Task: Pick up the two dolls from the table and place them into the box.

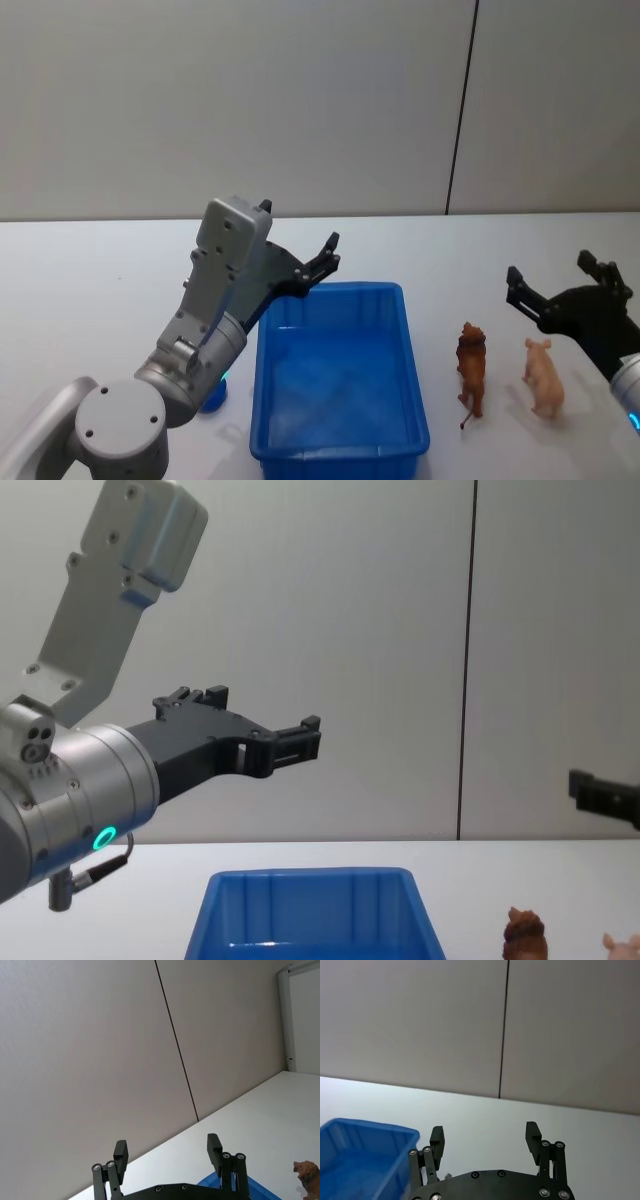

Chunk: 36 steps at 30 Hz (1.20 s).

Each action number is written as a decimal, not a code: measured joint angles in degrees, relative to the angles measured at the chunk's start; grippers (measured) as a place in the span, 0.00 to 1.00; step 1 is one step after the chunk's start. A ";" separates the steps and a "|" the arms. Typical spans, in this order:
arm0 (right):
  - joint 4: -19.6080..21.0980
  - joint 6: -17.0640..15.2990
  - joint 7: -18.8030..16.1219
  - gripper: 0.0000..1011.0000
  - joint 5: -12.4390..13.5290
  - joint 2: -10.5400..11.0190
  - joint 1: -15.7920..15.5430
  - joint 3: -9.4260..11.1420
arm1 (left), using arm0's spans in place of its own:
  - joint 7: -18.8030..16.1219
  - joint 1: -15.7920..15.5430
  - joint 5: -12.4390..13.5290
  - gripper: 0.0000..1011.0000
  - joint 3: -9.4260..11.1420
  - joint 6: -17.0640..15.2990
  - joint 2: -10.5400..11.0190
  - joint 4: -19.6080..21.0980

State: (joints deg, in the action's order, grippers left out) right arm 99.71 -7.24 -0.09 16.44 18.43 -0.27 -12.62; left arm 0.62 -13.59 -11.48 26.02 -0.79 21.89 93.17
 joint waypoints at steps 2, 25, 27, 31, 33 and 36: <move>-0.25 -0.93 0.54 0.99 0.02 -0.15 0.08 0.01 | 0.00 0.00 0.00 0.99 0.00 0.00 0.00 0.00; -6.59 -14.61 7.62 0.99 -0.09 -3.94 2.15 -0.85 | 0.00 0.00 0.00 0.99 0.00 0.00 0.00 0.00; -7.28 -15.60 8.04 0.99 -0.24 -4.36 2.34 -1.06 | 0.00 0.00 0.00 0.99 0.00 0.00 0.00 0.00; -8.28 -17.14 8.72 0.99 -0.42 -5.16 2.62 -1.38 | 0.00 0.00 0.00 0.99 0.00 0.00 0.00 0.00; -8.84 -17.88 9.07 0.99 -0.46 -5.53 2.70 -1.56 | 0.00 0.00 0.00 0.99 0.00 0.00 0.00 0.00; -9.49 -18.83 9.48 0.97 -0.46 -5.99 2.80 -1.76 | 0.00 0.00 0.00 0.99 0.00 0.00 0.00 0.00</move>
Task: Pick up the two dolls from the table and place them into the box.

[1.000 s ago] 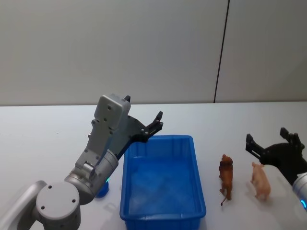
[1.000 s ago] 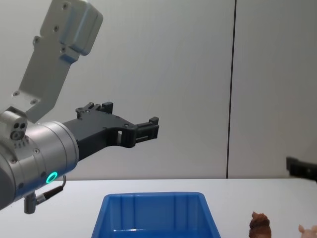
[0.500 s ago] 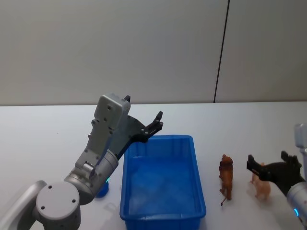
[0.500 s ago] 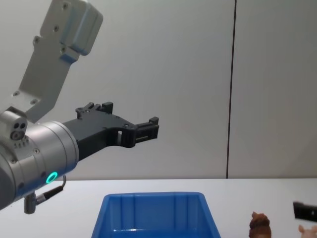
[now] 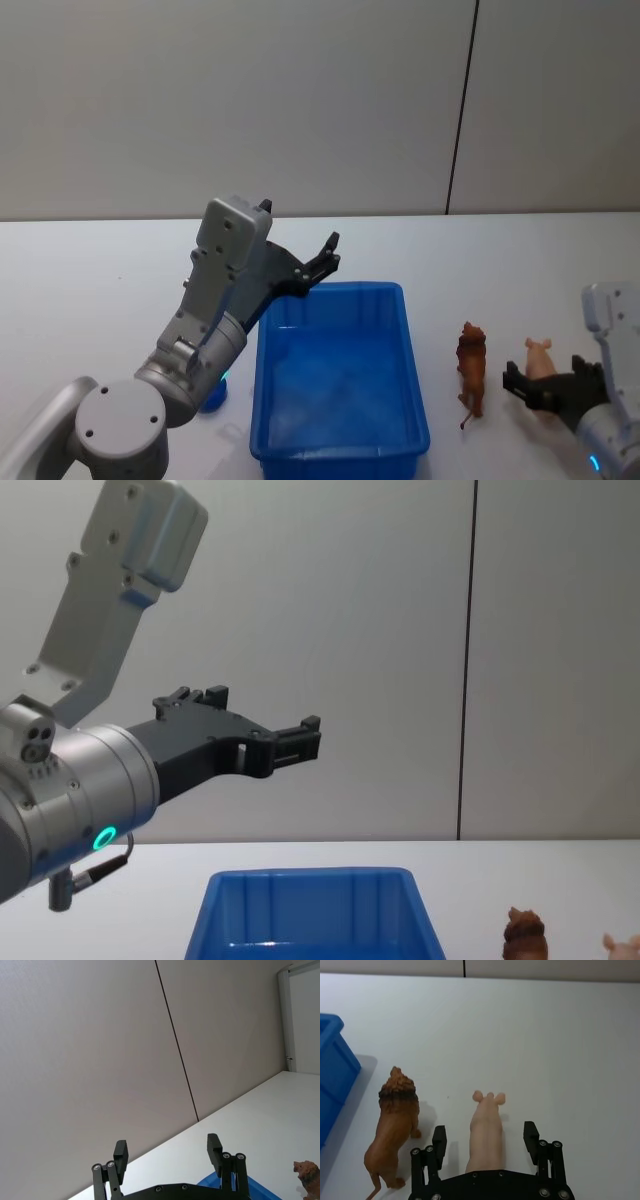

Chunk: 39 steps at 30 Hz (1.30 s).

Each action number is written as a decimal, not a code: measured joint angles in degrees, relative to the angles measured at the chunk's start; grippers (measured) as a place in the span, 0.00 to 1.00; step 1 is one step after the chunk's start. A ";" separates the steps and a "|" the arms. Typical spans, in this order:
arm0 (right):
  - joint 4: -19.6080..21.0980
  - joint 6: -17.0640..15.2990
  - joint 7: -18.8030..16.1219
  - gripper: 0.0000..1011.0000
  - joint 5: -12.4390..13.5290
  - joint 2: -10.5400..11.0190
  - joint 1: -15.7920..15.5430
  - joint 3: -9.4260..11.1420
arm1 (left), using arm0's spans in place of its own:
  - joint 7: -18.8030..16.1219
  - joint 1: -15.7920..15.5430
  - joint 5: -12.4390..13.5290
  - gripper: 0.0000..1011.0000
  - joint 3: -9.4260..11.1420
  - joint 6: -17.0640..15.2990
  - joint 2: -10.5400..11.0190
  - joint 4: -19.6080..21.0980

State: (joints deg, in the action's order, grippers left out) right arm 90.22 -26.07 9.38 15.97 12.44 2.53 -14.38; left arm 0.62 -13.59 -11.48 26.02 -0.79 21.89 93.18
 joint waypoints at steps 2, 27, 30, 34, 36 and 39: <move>-0.25 -0.44 0.17 0.93 0.01 -0.19 0.02 -0.07 | 0.00 0.00 0.00 0.99 0.00 0.00 0.00 0.00; -0.21 0.77 0.55 0.37 -2.78 -1.53 -1.32 -1.05 | 0.00 0.00 0.00 0.99 0.00 0.00 0.00 0.00; 0.52 2.09 0.11 0.37 -3.92 -1.35 -1.70 -1.18 | 0.00 0.00 0.00 0.99 0.00 0.00 0.00 0.00; 1.60 3.85 -0.69 0.37 -5.27 -1.03 -2.21 -1.35 | 0.00 0.00 0.00 0.99 0.00 0.00 0.00 0.00; 2.26 5.21 -1.47 0.37 -6.13 -0.80 -2.51 -1.43 | 0.00 0.00 0.00 0.99 0.00 0.00 0.00 0.00; 2.85 6.50 -2.48 0.37 -6.93 -0.52 -2.77 -1.54 | 0.00 0.00 0.00 0.99 0.00 0.00 0.00 0.00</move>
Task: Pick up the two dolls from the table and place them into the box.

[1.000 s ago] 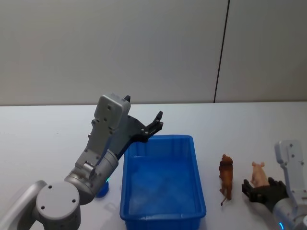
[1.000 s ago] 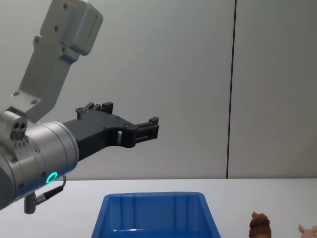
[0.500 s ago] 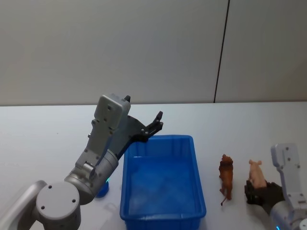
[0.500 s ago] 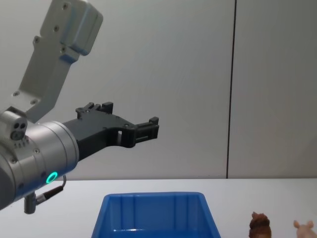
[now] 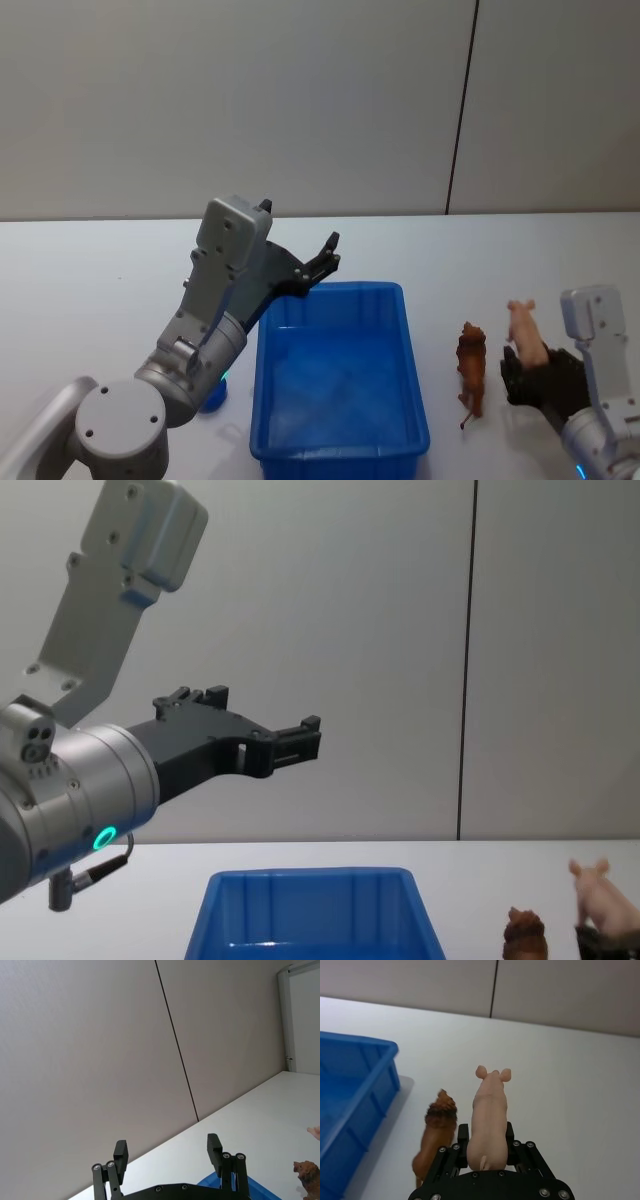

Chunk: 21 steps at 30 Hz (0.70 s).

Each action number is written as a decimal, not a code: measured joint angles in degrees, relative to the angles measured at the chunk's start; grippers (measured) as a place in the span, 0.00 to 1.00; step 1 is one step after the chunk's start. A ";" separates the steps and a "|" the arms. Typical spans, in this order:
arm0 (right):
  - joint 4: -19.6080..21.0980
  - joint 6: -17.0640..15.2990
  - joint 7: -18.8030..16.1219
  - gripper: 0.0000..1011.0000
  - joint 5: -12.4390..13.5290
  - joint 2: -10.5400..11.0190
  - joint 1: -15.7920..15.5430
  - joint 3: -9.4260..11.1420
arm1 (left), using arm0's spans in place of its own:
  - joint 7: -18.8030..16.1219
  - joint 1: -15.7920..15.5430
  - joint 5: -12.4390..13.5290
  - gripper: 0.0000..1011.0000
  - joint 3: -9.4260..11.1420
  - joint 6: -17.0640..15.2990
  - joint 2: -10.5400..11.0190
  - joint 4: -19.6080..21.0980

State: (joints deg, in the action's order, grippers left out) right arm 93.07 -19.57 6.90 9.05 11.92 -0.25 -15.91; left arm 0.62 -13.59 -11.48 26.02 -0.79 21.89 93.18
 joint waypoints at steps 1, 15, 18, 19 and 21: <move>0.43 0.92 -0.87 0.37 -0.49 0.14 -0.13 -0.04 | 0.00 0.00 0.00 0.99 0.00 0.00 0.00 0.00; 2.21 6.17 -9.87 0.37 -3.01 0.98 -0.08 -0.58 | 0.00 0.00 0.00 0.99 0.00 0.00 0.00 0.00; 2.22 6.94 -12.30 0.37 -3.35 0.99 0.30 -0.79 | 0.00 0.00 0.00 0.99 0.00 0.00 0.00 0.00; 2.22 7.32 -13.62 0.37 -3.51 0.97 0.51 -0.90 | 0.00 0.00 0.00 0.99 0.00 0.00 0.00 0.00; 2.18 7.63 -14.80 0.37 -3.68 0.92 0.73 -1.01 | 0.00 0.00 0.00 0.99 0.00 0.00 0.00 0.00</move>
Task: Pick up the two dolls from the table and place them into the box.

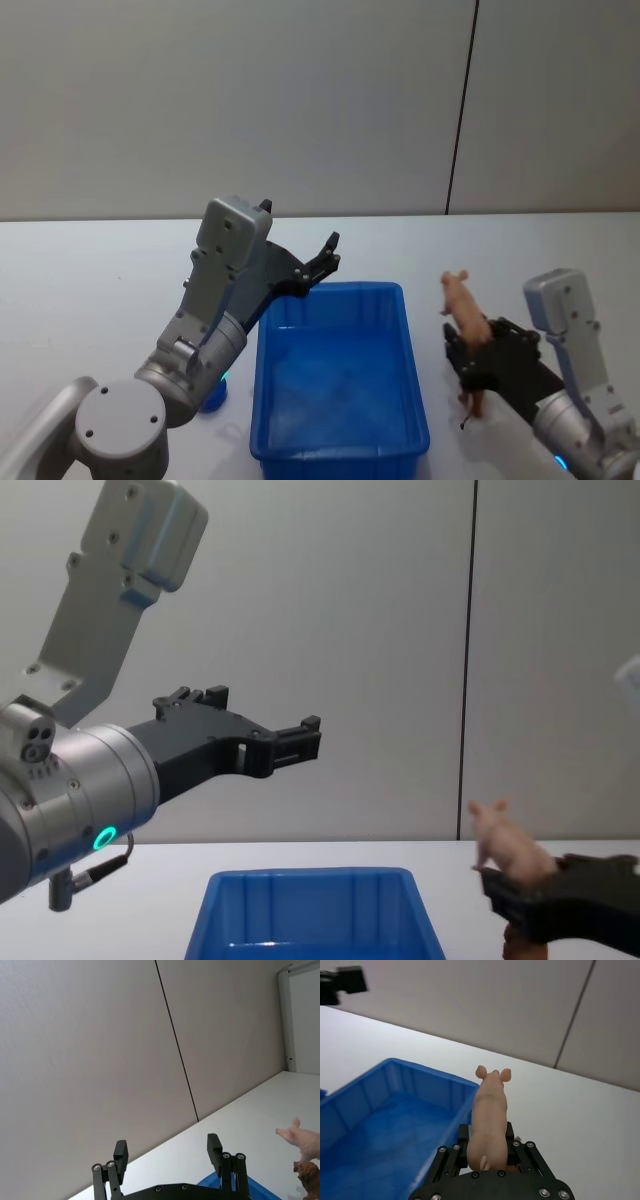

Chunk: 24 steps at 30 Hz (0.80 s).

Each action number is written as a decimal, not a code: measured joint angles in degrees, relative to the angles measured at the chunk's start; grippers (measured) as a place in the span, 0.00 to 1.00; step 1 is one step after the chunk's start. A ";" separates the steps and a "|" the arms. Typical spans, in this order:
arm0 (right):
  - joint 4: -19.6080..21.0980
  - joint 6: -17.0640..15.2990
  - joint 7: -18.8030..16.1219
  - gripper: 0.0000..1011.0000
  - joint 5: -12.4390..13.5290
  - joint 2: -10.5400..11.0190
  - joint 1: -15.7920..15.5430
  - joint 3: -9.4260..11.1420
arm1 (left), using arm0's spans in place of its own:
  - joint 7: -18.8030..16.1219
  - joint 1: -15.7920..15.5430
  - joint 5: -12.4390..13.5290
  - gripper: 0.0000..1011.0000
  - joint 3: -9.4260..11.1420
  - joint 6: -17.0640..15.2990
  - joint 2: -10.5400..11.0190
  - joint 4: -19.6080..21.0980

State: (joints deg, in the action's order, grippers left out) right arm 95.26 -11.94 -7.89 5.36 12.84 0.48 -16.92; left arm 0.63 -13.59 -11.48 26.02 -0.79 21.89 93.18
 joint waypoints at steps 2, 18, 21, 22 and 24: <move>-0.24 0.42 -1.81 0.37 -0.23 -0.11 0.43 -0.22 | 0.00 0.00 0.00 0.99 0.00 0.00 0.00 0.00; -4.19 2.31 -15.45 0.49 -1.59 -2.31 4.89 -2.11 | 0.00 0.00 0.00 0.99 0.00 0.00 0.00 0.00; -5.75 2.55 -18.12 0.58 -1.81 -3.16 6.32 -2.59 | 0.00 0.00 0.00 0.99 0.00 0.00 0.00 0.00; -6.14 2.61 -18.75 0.59 -1.85 -3.30 6.56 -2.70 | 0.00 0.00 0.00 0.99 0.00 0.00 0.00 0.00; -7.21 2.71 -20.00 0.64 -1.96 -3.81 7.39 -2.97 | 0.00 0.00 0.00 0.99 0.00 0.00 0.00 0.00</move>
State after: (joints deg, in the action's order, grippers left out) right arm 88.04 -9.23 -27.89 3.41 9.03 7.87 -19.89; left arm 0.62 -13.59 -11.48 26.03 -0.79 21.89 93.18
